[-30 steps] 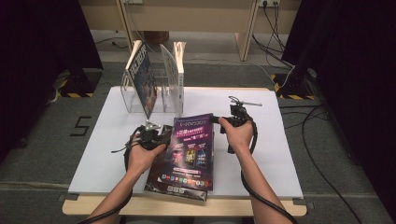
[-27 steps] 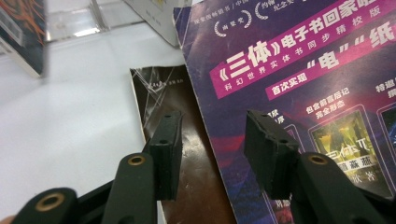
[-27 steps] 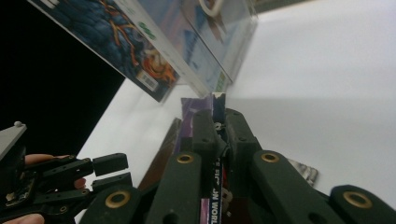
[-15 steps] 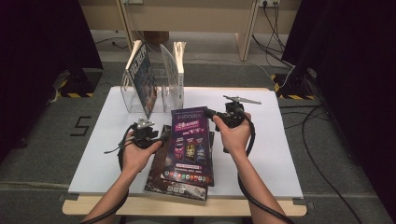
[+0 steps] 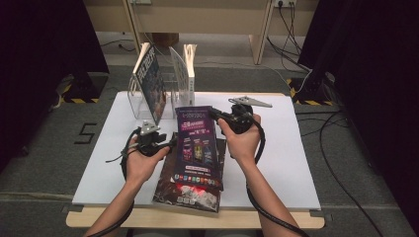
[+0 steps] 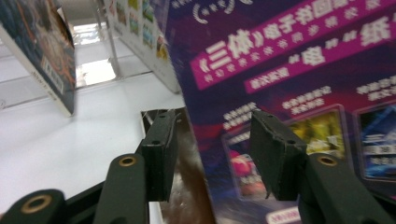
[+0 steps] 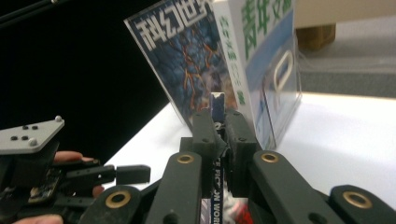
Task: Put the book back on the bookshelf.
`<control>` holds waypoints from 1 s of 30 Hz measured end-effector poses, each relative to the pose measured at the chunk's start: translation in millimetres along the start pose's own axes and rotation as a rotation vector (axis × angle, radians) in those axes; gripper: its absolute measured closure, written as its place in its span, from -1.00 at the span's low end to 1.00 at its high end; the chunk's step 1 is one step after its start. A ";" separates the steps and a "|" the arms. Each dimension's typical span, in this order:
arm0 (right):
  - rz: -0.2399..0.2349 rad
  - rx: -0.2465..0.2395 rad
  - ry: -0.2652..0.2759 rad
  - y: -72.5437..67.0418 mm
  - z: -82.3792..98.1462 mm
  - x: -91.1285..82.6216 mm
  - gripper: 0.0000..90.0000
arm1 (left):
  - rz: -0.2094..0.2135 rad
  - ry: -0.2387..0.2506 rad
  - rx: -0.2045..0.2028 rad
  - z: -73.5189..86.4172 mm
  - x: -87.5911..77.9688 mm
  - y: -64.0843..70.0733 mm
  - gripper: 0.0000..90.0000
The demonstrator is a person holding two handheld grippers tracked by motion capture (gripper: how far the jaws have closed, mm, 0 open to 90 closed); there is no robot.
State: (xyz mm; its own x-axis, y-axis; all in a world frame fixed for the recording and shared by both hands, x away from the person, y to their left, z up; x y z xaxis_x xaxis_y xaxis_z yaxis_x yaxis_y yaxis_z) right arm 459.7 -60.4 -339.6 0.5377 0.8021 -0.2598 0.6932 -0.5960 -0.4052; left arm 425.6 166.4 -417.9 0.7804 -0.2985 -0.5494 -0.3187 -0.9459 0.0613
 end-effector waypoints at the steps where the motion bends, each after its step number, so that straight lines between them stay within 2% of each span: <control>1: 0.000 -0.010 0.010 -1.7 -1.8 0.6 0.89 | 0.008 0.006 -0.002 -1.4 -1.2 1.4 0.13; 4: -0.008 -0.023 0.031 -7.5 -6.5 2.7 0.89 | 0.036 0.015 -0.024 -4.8 -3.3 3.2 0.11; 9: -0.003 -0.048 0.053 -14.7 -12.4 6.8 0.89 | 0.025 0.027 -0.030 -7.8 -5.7 2.8 0.06; 11: -0.008 -0.054 0.054 -16.2 -13.9 8.7 0.89 | 0.033 0.015 -0.032 -7.5 -5.1 2.7 0.03; 15: -0.010 -0.054 0.066 -19.9 -16.8 11.3 0.89 | 0.018 0.010 -0.038 -7.2 -3.5 -0.2 -0.01; 25: -0.011 -0.082 0.120 -29.3 -28.1 16.0 0.89 | -0.003 0.047 -0.043 -11.8 -7.2 -2.0 -0.06; 30: -0.007 -0.096 0.142 -32.2 -31.9 19.9 0.89 | 0.007 0.073 -0.038 -17.4 -13.4 1.5 -0.06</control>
State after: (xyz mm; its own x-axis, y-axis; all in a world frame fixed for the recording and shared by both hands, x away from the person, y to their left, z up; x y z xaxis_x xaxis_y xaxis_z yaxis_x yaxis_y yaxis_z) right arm 463.4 -26.5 -303.7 0.5902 0.7970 -0.1283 0.7365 -0.5966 -0.3188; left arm 424.1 166.8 -396.0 0.8158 -0.3127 -0.4865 -0.3052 -0.9473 0.0971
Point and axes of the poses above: each handheld gripper's, and its own axes: x roughly forward along the jaws, z roughly out of its underside, y roughly to its right, the point moved 4 cm from there along x, roughly forward along the jaws, and after that the axes turned 9 degrees about -z, right-handed, at the moved point
